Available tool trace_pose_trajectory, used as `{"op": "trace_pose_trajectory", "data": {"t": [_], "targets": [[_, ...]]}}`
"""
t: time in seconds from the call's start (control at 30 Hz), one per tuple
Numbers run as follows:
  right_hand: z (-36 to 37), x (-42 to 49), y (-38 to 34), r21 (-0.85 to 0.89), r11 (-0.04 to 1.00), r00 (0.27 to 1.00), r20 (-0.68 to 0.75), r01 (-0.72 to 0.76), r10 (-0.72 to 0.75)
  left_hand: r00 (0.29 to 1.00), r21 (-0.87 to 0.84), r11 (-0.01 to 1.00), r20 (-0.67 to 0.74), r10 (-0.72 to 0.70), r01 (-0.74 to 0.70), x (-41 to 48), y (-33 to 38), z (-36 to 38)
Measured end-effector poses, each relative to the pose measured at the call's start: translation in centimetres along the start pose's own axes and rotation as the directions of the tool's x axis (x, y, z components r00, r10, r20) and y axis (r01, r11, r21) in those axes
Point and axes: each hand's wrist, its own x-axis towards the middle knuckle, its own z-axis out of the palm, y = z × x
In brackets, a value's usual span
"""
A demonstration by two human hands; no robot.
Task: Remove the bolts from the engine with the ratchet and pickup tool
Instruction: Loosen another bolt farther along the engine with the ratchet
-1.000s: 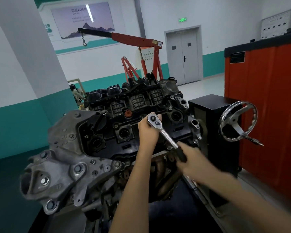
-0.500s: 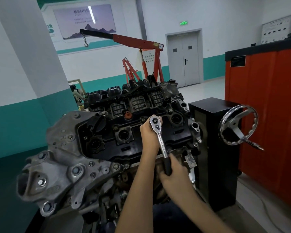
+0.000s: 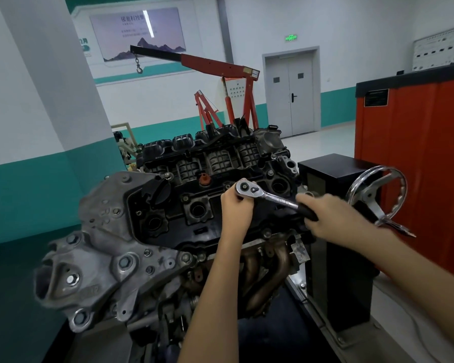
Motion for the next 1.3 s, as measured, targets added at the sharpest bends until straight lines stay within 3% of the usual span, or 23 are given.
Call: {"op": "trace_pose_trajectory", "data": {"t": [0.07,0.17,0.23,0.3,0.37,0.5,0.6,0.67,0.7,0.73,0.8,0.87,0.9,1.03,1.1,1.2,1.3], "targets": [[2.5,-2.6,-2.0,0.307,0.944,0.993,0.010,-0.119,0.122,1.000,-0.010,1.000,0.003,0.010,-0.010,-0.4,0.1,0.4],[6.1,-5.2,-7.2,0.680,0.705,0.964,0.013,-0.202,0.265,0.999,-0.003,1.000,-0.036,0.010,-0.010,-0.4,0.1,1.0],[7.9,-5.2,-10.9,0.801,0.556,0.944,0.035,-0.223,0.327,0.997,-0.015,1.000,-0.073,-0.001,0.000,-0.2,0.0,1.2],[8.8,-4.8,-13.0,0.854,0.472,0.940,0.054,-0.219,0.338,0.995,-0.013,1.000,-0.093,-0.025,0.024,0.0,0.0,1.1],[8.3,-4.7,-12.1,0.821,0.516,0.944,0.079,-0.244,0.319,0.997,-0.005,0.999,-0.067,-0.041,0.040,0.1,-0.1,0.7],[3.5,-4.2,-4.5,0.616,0.777,0.991,0.102,-0.129,0.084,0.998,0.054,0.998,0.054,-0.014,0.011,0.1,-0.1,0.1],[-0.9,-0.6,0.4,0.142,0.990,0.993,0.116,0.015,-0.031,0.999,0.056,0.998,0.047,-0.026,0.024,0.4,0.1,0.0],[-2.2,1.3,0.9,-0.150,0.983,0.993,0.067,0.102,-0.093,0.999,0.029,0.999,0.029,-0.034,0.033,0.4,0.0,-0.2],[-2.1,1.4,0.7,-0.188,0.977,0.995,0.029,0.100,-0.096,0.999,0.009,0.999,0.025,-0.037,0.037,0.2,0.0,-0.3],[-1.3,0.9,0.3,-0.165,0.984,0.998,-0.001,0.068,-0.070,0.999,-0.010,0.999,0.025,-0.042,0.042,0.0,0.0,-0.4],[1.4,-1.6,-1.5,0.121,0.991,0.998,-0.018,-0.053,0.056,0.999,-0.035,0.998,0.032,-0.043,0.044,-0.4,0.0,-0.1],[4.6,-4.3,-4.9,0.524,0.833,0.980,0.018,-0.177,0.197,0.999,-0.056,0.997,0.010,-0.049,0.050,-0.7,0.3,0.4],[6.2,-4.9,-6.9,0.644,0.738,0.967,0.013,-0.202,0.254,0.998,-0.065,0.996,-0.021,-0.064,0.063,-0.6,0.3,0.7],[9.2,-4.7,-12.9,0.840,0.508,0.939,0.008,-0.193,0.344,0.990,-0.062,0.991,-0.068,-0.125,0.121,0.0,0.1,0.6],[8.4,-4.6,-11.4,0.797,0.572,0.954,0.017,-0.194,0.300,0.989,-0.057,0.989,-0.037,-0.140,0.138,0.1,0.1,0.1],[5.1,-4.4,-5.7,0.611,0.782,0.992,0.048,-0.122,0.118,0.996,0.011,0.997,0.047,-0.072,0.072,0.2,0.1,-0.2],[0.6,-1.6,-0.3,0.225,0.974,0.996,0.091,-0.027,0.006,0.993,0.053,0.997,0.094,-0.066,0.061,0.5,0.3,-0.2]]}}
